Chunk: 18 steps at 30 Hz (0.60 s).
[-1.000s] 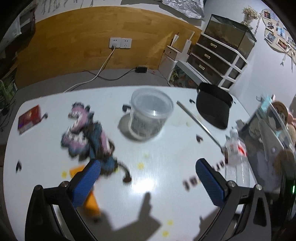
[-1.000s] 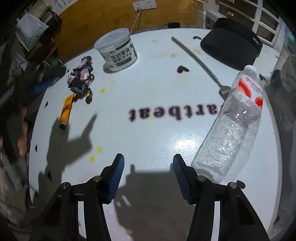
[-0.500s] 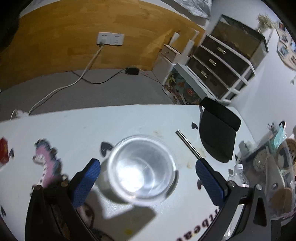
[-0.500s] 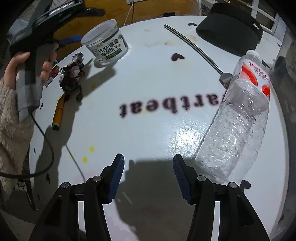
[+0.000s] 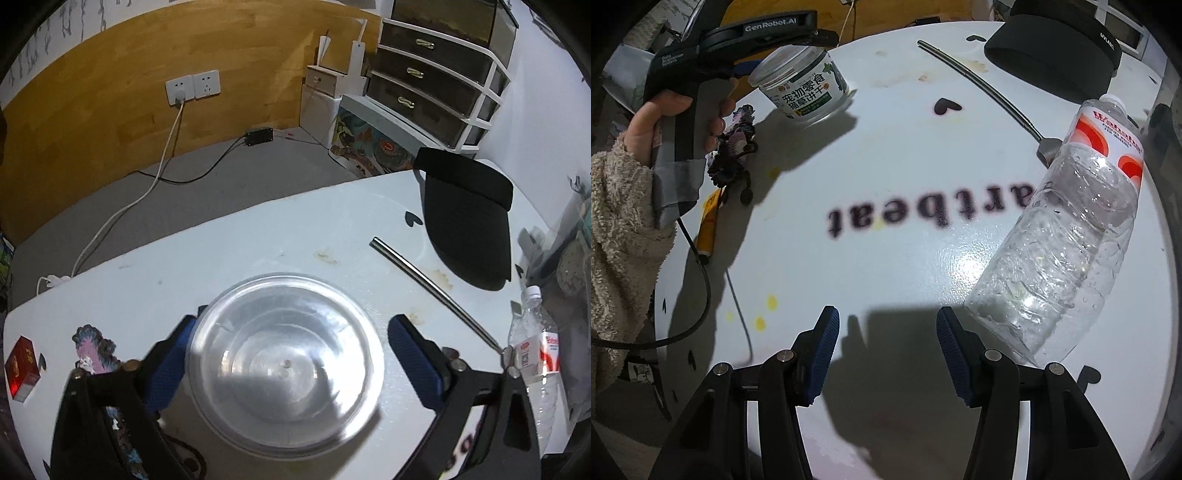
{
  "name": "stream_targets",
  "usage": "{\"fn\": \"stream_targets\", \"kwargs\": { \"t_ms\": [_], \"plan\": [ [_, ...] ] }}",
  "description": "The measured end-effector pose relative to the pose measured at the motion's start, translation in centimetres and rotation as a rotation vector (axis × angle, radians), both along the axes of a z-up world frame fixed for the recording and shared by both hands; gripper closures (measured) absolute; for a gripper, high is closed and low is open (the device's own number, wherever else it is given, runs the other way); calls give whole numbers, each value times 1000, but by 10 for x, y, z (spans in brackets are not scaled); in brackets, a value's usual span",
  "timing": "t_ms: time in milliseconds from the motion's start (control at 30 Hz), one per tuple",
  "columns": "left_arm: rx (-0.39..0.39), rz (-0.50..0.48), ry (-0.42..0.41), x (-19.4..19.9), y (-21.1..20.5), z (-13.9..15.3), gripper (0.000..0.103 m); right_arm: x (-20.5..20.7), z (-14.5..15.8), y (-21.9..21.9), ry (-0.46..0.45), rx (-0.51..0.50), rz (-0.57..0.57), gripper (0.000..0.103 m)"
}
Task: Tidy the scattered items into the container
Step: 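Move the left gripper to the clear cat-label jar on the table, then grasp the clear cat-label jar with the left gripper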
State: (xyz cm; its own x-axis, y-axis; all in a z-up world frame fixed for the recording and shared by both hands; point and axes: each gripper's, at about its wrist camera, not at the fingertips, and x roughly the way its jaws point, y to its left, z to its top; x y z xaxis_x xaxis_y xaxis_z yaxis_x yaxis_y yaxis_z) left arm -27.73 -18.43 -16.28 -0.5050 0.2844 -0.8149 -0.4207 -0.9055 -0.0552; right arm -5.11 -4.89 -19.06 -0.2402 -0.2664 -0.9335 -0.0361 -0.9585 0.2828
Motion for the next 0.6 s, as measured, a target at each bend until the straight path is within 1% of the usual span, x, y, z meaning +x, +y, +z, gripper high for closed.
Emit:
{"fn": "stream_targets", "kwargs": {
  "t_ms": [167, 300, 433, 600],
  "plan": [
    [9, -32, 5, 10, 0, -2, 12, -1, 1, 1, -1, -5, -2, 47],
    [21, -46, 0, 31, -5, -2, 12, -1, 3, 1, 6, -5, -3, 47],
    [22, -85, 9, 68, -9, -3, 12, 3, 4, -1, 9, -5, 3, 47],
    [20, -137, 29, 128, -10, -4, 12, 13, 4, -2, 8, -10, 14, 47]
  ]
}}
